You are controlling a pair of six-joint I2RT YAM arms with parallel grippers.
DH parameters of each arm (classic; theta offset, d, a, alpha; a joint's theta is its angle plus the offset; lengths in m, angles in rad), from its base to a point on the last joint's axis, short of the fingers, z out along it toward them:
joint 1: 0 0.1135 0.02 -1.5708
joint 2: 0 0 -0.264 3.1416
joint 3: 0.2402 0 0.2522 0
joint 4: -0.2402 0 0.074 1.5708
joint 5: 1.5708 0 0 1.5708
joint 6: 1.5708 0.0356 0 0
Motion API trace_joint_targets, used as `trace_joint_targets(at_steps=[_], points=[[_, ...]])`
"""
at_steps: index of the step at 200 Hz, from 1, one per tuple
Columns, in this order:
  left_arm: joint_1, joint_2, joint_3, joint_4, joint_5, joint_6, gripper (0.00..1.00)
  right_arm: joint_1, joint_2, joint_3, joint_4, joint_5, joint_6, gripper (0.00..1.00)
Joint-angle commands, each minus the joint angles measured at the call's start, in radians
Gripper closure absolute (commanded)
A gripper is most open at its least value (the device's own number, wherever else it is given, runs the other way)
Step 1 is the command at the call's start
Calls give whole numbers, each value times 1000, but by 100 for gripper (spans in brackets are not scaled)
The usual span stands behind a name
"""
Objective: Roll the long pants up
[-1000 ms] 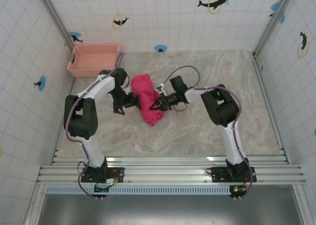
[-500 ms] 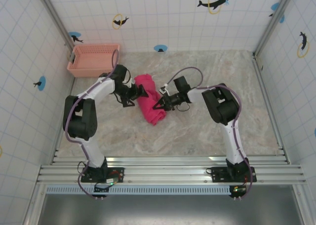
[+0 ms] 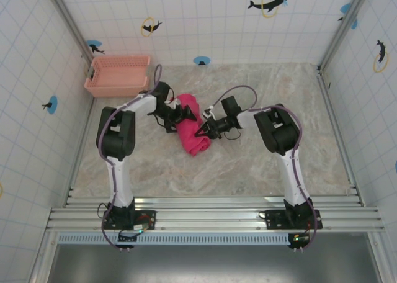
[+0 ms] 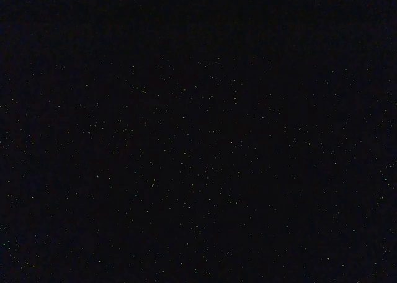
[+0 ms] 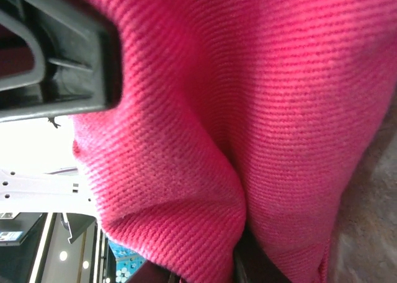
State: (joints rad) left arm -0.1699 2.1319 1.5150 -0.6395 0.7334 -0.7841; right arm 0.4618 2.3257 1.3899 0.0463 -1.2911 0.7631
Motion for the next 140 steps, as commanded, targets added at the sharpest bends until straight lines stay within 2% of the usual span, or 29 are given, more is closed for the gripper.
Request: trace_joint_targets(at_steps=[1, 20, 47, 61, 102, 106, 110, 114, 115, 116, 129, 140], points=[[-43, 123, -6, 49, 15, -20, 3, 10, 75, -18, -98, 154, -8, 98], [-46, 135, -1, 78, 50, -45, 3, 10, 71, -6, -127, 149, -28, 98], [-47, 132, -19, 67, 19, -70, 2, 12, 70, 43, -247, 151, -118, 98], [-46, 132, -49, 108, 41, -79, 3, 13, 70, 54, -269, 153, -136, 98], [-50, 145, -62, 142, 69, -47, 4, 14, 81, 72, -316, 154, -173, 99], [-51, 145, -62, 144, 75, -47, 11, 14, 83, 73, -317, 152, -173, 99], [-51, 145, -65, 146, 72, -51, 30, 15, 83, 76, -319, 150, -174, 99], [-50, 144, -69, 150, 66, -58, 75, 15, 84, 78, -324, 151, -177, 99], [-50, 143, -69, 149, 62, -59, 90, 16, 83, 78, -325, 151, -178, 99], [-50, 142, -70, 149, 59, -60, 99, 16, 83, 79, -325, 151, -178, 99], [-49, 135, -68, 128, 14, -70, 100, 18, 84, 85, -331, 148, -183, 99], [-51, 149, -48, 124, 33, -77, 100, 21, 84, 95, -346, 147, -193, 99]])
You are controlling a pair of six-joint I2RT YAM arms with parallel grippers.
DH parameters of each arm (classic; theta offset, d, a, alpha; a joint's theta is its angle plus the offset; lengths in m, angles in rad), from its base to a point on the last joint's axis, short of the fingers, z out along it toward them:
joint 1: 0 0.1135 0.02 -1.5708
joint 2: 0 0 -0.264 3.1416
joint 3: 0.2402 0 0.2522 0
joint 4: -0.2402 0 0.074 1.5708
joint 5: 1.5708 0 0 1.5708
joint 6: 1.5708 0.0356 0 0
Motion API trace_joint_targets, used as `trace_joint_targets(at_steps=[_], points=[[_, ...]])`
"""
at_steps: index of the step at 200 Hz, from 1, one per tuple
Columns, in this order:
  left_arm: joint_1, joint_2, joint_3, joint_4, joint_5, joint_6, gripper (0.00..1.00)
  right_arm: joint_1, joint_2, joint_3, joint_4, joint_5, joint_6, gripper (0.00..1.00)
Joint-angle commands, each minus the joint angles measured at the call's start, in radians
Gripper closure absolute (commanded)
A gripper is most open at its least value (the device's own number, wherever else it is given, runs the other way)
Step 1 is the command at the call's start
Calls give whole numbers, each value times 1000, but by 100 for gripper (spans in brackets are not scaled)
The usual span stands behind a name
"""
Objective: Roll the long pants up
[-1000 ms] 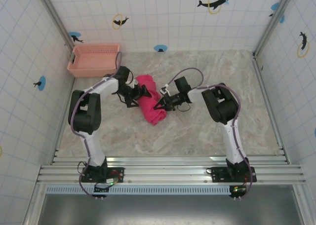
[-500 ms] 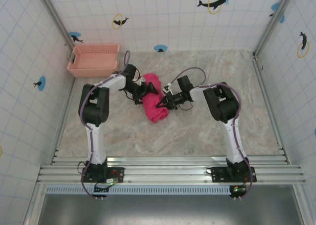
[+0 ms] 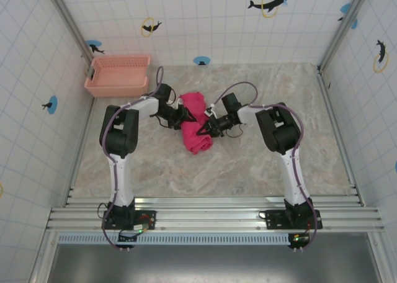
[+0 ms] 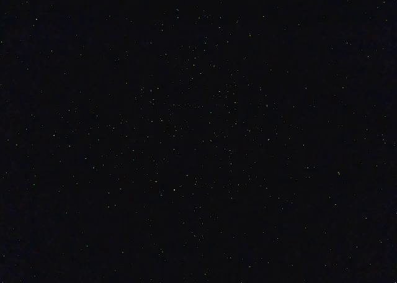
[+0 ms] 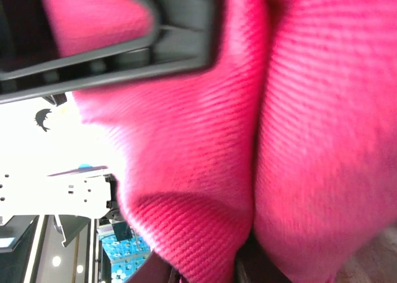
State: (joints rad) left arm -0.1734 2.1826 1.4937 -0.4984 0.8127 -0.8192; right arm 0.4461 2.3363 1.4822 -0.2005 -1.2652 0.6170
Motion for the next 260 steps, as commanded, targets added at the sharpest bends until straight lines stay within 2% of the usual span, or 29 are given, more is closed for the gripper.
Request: trace_joint_targets(at_steps=[1, 15, 27, 46, 56, 62, 78, 104, 115, 127, 154, 180, 210, 260], points=[[-47, 99, -26, -17, -43, -42, 100, 36, 73, 4, -100, 120, -47, 99], [-47, 106, -1, -14, -23, -60, 100, 37, 71, 24, -161, 123, -85, 98], [-48, 89, 20, -17, -52, -70, 100, 34, 64, 38, -219, 125, -122, 95], [-43, 54, 81, -21, -115, -93, 100, 2, 29, 38, -310, 145, -189, 85], [-41, 39, 121, -12, -142, -107, 100, -37, 1, 22, -361, 162, -217, 75], [-37, 27, 146, -10, -162, -116, 100, -75, -24, -1, -390, 183, -242, 69], [-23, 16, 240, -18, -193, -143, 100, -184, -95, -81, -429, 244, -276, 62], [16, 39, 458, -32, -194, -177, 100, -404, -187, -243, -464, 289, -335, 61], [39, 50, 555, -31, -203, -205, 100, -467, -225, -297, -486, 317, -374, 61], [65, 61, 658, -25, -222, -241, 100, -503, -274, -349, -444, 344, -350, 61], [137, 81, 861, -11, -282, -308, 100, -488, -322, -356, -451, 402, -357, 61], [208, 67, 918, 51, -327, -372, 100, -461, -307, -386, -445, 391, -365, 62], [294, 7, 846, 73, -436, -360, 100, -418, -316, -418, -411, 371, -356, 62], [429, -18, 591, 352, -468, -486, 100, -335, -367, -420, -448, 357, -356, 64]])
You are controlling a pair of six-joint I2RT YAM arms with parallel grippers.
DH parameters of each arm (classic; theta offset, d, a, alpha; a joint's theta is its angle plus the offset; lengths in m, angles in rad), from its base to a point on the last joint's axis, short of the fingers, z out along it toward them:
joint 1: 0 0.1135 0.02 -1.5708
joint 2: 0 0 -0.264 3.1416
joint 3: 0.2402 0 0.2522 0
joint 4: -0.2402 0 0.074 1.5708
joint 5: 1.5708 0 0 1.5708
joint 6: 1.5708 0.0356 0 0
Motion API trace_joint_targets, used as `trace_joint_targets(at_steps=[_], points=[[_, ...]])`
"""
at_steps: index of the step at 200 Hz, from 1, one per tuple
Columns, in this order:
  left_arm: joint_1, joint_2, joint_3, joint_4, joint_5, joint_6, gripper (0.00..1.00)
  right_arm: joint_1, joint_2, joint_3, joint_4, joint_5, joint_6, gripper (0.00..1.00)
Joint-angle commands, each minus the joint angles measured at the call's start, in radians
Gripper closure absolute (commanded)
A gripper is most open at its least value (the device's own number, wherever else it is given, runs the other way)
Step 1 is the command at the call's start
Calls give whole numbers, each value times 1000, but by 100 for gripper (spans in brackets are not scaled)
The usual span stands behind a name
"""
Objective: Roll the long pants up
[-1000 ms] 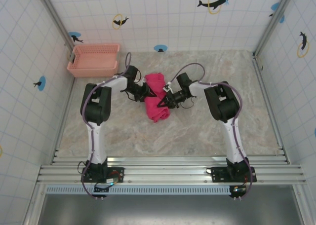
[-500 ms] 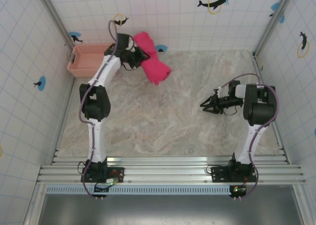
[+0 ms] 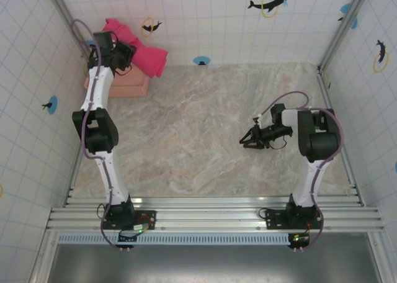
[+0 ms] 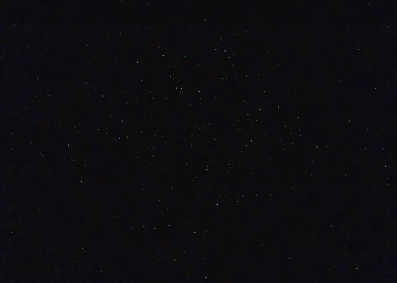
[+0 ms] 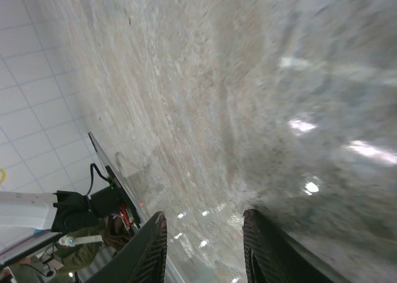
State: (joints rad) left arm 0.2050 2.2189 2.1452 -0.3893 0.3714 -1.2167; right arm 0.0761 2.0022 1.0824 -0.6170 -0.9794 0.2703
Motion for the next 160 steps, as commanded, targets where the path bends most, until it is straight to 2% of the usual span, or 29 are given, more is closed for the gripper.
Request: trace_joint_targets(at_steps=[1, 14, 36, 55, 70, 75, 88, 96, 101, 106, 115, 125, 135, 160], points=[[52, -54, -64, 251, -27, -91, 100, 36, -34, -21, -33, 71, -10, 64], [78, -29, -97, 331, -26, -137, 100, 52, -54, -14, -58, 79, -12, 65], [104, 39, -83, 359, -21, -171, 100, 63, -90, -4, -67, 86, 12, 65], [115, 80, -104, 386, -67, -181, 100, 69, -116, 16, -66, 102, 42, 65], [124, 126, -77, 333, -83, -207, 100, 79, -127, 42, -67, 127, 70, 65], [126, 184, -56, 300, -83, -220, 100, 84, -132, 50, -64, 138, 77, 65], [128, 254, 4, 228, -54, -256, 99, 99, -135, 68, -51, 152, 108, 64], [133, 293, 47, 187, -15, -275, 82, 109, -131, 81, -45, 155, 121, 64], [134, 311, 70, 157, 6, -281, 60, 115, -128, 89, -44, 161, 127, 64], [135, 325, 96, 109, 24, -282, 42, 123, -125, 97, -45, 169, 130, 63], [135, 333, 140, 1, 30, -262, 34, 136, -119, 109, -39, 177, 136, 63], [136, 310, 156, -114, -5, -220, 15, 149, -112, 117, -17, 183, 156, 63], [140, 275, 154, -219, -58, -199, 3, 160, -105, 118, 22, 177, 183, 63], [162, 193, 111, -294, -76, -174, 3, 188, -83, 132, 119, 177, 238, 63]])
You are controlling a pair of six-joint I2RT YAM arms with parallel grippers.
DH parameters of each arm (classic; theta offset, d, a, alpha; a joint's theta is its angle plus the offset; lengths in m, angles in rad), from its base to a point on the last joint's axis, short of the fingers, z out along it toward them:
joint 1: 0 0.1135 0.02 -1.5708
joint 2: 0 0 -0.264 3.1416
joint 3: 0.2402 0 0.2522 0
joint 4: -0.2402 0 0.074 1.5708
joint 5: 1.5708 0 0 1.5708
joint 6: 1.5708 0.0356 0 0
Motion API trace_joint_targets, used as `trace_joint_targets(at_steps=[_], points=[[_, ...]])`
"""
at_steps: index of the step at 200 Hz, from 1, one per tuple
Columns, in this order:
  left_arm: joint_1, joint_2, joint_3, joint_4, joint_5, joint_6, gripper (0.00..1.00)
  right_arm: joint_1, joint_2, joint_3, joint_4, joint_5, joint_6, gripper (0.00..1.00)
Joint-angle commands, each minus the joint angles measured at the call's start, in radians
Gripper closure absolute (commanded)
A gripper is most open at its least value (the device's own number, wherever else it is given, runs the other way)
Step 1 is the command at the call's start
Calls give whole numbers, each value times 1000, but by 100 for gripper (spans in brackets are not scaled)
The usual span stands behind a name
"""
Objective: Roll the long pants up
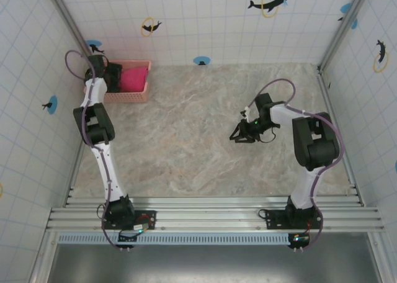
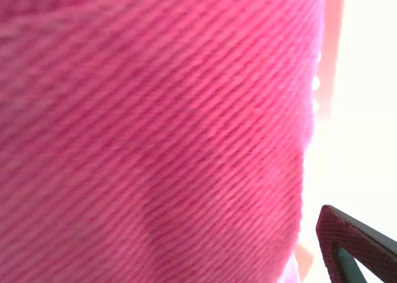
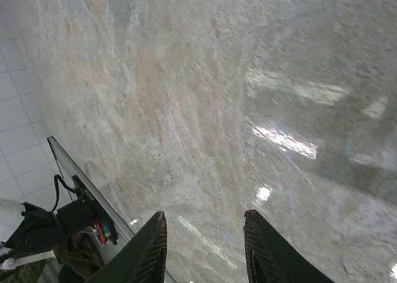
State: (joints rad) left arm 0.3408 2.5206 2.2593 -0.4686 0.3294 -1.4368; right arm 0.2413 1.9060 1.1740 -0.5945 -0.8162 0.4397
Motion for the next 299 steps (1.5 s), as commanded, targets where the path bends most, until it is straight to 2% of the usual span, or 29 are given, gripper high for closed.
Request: trace_joint_targets(at_steps=[1, 25, 42, 57, 85, 110, 125, 129, 131, 133, 135, 137, 161, 174, 186, 209, 219, 225, 234, 255, 273, 285, 292, 299], points=[[27, -111, -3, -219, -33, 49, 3, 23, 14, 41, 100, 14, 70, 63], [44, -154, 47, -338, -34, 104, 2, 46, 53, 56, 168, 14, 91, 62], [56, -209, 88, -461, -78, 133, 2, 57, 87, 59, 217, 8, 108, 62], [74, -234, 87, -494, -86, 135, 2, 66, 111, 64, 246, 4, 113, 63], [96, -253, 91, -520, 5, 119, 3, 76, 138, 65, 304, -9, 97, 63], [97, -322, 21, -516, 45, 234, 2, 67, 100, 36, 324, 24, 65, 64], [90, -427, -141, -371, 88, 381, 2, 40, 49, 31, 282, 56, 11, 62], [86, -465, -195, -333, 92, 427, 2, 31, 32, 32, 263, 70, -11, 59], [83, -481, -226, -315, 89, 453, 3, 25, 23, 33, 246, 78, -23, 39], [80, -503, -250, -299, 83, 478, 3, 20, 14, 36, 227, 88, -38, 12], [77, -521, -279, -284, 74, 507, 3, 15, 4, 37, 214, 98, -52, 3], [72, -544, -307, -269, 64, 535, 2, 10, -6, 40, 199, 109, -65, 0], [-14, -792, -677, -87, -143, 886, 2, -77, -111, 50, 106, 196, -176, 0], [-68, -897, -917, 106, -167, 1039, 2, -135, -156, 46, 88, 263, -195, 0], [-112, -948, -1096, 237, -178, 1119, 2, -180, -204, 26, 101, 352, -201, 0], [-136, -937, -1280, 354, -76, 1151, 2, -226, -309, -28, 134, 593, -247, 0], [-146, -947, -1386, 472, -20, 1164, 3, -239, -347, -67, 169, 670, -267, 0], [-155, -962, -1445, 558, -23, 1168, 2, -245, -364, -95, 199, 705, -275, 0], [-169, -1007, -1489, 552, -82, 1241, 2, -251, -388, -148, 260, 745, -295, 0], [-201, -1119, -1652, 751, -231, 1328, 3, -259, -424, -258, 410, 735, -290, 0], [-203, -1124, -1714, 838, -239, 1377, 2, -251, -448, -352, 567, 714, -276, 0], [-205, -1119, -1719, 868, -199, 1395, 2, -233, -466, -425, 703, 785, -287, 0], [-206, -1123, -1755, 962, -185, 1386, 3, -226, -469, -470, 798, 808, -294, 0], [-220, -1120, -1807, 1087, -248, 1340, 2, -219, -455, -493, 882, 788, -327, 0]])
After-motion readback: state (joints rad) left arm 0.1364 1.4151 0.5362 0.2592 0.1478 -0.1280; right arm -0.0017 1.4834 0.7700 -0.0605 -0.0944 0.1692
